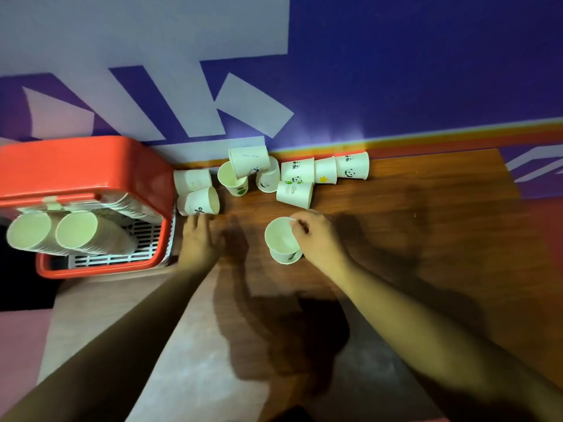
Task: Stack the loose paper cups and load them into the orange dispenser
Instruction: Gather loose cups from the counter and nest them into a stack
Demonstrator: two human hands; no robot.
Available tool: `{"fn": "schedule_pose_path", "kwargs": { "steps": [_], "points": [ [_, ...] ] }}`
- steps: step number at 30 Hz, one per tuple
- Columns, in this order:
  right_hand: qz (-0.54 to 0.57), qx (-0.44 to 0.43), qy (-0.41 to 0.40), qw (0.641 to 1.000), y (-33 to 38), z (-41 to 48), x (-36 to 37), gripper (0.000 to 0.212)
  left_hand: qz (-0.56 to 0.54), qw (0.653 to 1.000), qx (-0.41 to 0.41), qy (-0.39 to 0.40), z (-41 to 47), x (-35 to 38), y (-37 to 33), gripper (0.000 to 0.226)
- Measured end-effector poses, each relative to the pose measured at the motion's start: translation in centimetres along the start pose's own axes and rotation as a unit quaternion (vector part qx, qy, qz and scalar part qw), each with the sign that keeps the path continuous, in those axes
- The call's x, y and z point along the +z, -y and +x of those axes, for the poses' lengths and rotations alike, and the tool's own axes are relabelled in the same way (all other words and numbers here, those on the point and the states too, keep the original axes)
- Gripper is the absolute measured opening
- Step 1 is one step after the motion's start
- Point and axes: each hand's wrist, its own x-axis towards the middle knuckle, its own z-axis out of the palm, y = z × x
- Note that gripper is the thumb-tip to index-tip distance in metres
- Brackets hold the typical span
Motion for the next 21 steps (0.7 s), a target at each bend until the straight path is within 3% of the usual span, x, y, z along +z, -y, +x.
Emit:
{"fn": "schedule_pose_path", "kwargs": {
  "steps": [2,7,10,12,15,18,21],
  "points": [
    [-0.066,-0.012,-0.004,0.998,-0.5,-0.3,1.5,0.018,0.018,0.999,0.023,-0.027,1.8,-1.2,0.8,0.048],
    [-0.195,-0.007,-0.018,0.981,-1.9,-2.1,4.2,0.024,0.055,0.997,0.046,0.029,5.3,-2.5,1.4,0.068],
    [-0.183,0.022,-0.015,0.983,-2.3,-2.4,5.0,0.03,0.091,0.992,0.034,0.085,6.7,-2.0,2.0,0.078],
    [-0.128,0.056,-0.058,0.989,-2.1,-1.7,4.7,0.034,0.112,0.987,0.026,0.111,7.2,-1.7,2.3,0.079],
    [-0.076,0.133,-0.11,0.982,-2.2,1.3,3.6,0.035,0.155,0.983,0.042,0.09,7.6,-1.5,2.7,0.073],
    [-0.075,0.205,-0.099,0.971,-2.5,5.3,2.6,0.044,0.218,0.97,0.055,0.088,7.5,-1.6,3.1,0.074],
    [-0.071,0.257,-0.073,0.961,-3.2,8.1,2.9,0.045,0.208,0.971,0.097,0.065,6.8,-1.6,3.6,0.066]
  ]
}}
